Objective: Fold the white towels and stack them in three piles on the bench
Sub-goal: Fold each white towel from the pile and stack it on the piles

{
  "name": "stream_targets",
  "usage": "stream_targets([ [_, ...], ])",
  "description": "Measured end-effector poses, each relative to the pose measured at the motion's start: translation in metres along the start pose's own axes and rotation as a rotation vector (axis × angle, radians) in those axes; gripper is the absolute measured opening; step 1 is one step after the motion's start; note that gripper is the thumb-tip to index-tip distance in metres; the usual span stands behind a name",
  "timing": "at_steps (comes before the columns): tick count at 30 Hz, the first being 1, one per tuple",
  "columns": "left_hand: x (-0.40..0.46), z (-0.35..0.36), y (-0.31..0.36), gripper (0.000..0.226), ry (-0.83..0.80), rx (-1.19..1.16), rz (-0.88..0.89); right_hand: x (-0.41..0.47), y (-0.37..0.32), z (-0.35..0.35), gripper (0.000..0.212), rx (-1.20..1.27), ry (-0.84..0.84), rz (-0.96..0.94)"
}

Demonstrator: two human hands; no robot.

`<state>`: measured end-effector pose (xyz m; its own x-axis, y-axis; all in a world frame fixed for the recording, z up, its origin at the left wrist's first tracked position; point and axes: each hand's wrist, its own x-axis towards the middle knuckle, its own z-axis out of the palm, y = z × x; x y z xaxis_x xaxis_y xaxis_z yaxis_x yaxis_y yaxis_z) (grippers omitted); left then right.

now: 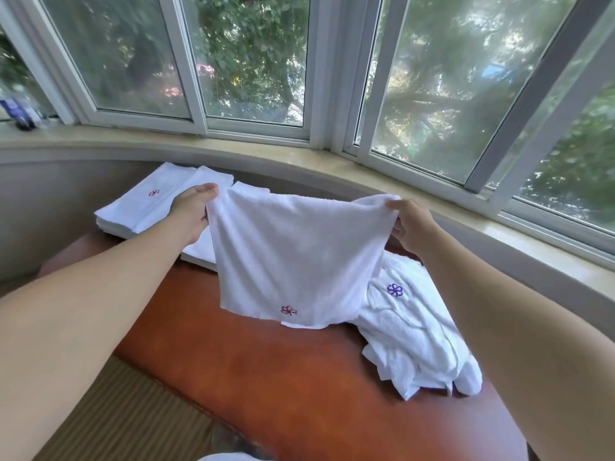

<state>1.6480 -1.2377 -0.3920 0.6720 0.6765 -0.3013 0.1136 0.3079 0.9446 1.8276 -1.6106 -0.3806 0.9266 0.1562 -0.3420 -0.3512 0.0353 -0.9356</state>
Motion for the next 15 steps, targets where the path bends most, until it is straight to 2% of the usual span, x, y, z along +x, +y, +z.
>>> stream_targets([
  [5,-0.001,-0.008,0.004,0.010,-0.007,0.122,0.032,-0.005,-0.004,0.001,0.043,-0.069,0.002,-0.018],
  [8,-0.002,-0.014,0.008,0.010,0.007,0.187,0.042,-0.007,-0.008,0.004,0.037,-0.223,-0.013,-0.008],
  [10,-0.003,-0.017,0.008,0.011,0.015,0.216,0.034,-0.008,-0.009,0.005,0.025,-0.344,-0.001,0.016],
  [11,-0.003,-0.019,0.008,0.010,0.016,0.221,0.031,-0.007,-0.009,0.005,0.012,-0.431,-0.025,0.044],
  [12,-0.003,-0.021,0.008,0.010,0.013,0.220,0.026,-0.008,-0.009,0.005,0.010,-0.533,-0.082,0.082],
  [15,-0.008,-0.023,0.008,0.010,-0.005,0.211,0.017,-0.010,-0.007,0.004,0.043,-0.794,-0.323,0.220],
])
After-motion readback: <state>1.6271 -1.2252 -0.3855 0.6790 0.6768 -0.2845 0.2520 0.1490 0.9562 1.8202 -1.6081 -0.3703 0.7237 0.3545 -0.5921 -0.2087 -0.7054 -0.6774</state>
